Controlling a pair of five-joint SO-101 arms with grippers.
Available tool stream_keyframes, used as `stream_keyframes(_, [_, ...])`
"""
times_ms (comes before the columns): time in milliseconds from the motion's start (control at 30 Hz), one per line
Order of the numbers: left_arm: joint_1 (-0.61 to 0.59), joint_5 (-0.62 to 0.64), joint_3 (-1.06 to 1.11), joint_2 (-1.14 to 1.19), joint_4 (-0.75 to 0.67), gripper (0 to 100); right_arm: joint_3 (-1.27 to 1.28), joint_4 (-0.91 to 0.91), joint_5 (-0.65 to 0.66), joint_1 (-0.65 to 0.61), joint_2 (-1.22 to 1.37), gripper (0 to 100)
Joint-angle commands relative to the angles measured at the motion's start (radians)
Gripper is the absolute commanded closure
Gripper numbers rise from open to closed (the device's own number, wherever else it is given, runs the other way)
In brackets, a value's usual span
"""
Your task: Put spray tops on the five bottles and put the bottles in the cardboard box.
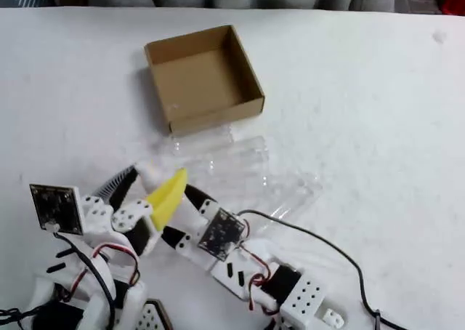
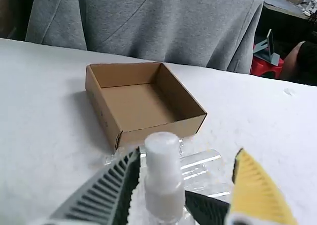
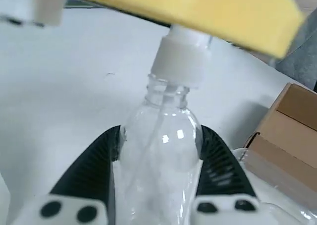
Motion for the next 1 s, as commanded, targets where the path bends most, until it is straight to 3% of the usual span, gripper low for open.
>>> stream_keyframes(0, [0.015,0.005,-0.048,-0.005,0.002,72,0.009,0.005,-0.005,0.053,-0.031,98.2])
stream_keyframes(333, [0.013,0.003,-0.192,-0.005,0.046,72,-0.017,0.005,-0.005,0.143,-0.024,98.2])
stream_keyframes(500, [0.013,0.006,-0.167,-0.005,0.043,72,-0.057,0.025,-0.005,0.239,-0.024,98.2])
stream_keyframes(600, [0.013,0.008,-0.126,-0.005,0.038,73,-0.126,0.113,-0.071,0.291,-0.024,98.2])
stream_keyframes(667, [0.013,0.005,-0.106,-0.005,0.037,77,-0.181,0.177,-0.107,0.326,-0.024,98.2])
stream_keyframes(833, [0.015,0.005,-0.098,-0.005,0.035,99,-0.296,0.259,-0.115,0.395,-0.024,98.2])
stream_keyframes(967, [0.027,0.005,-0.097,-0.004,0.035,93,-0.393,0.280,-0.117,0.409,-0.022,98.2])
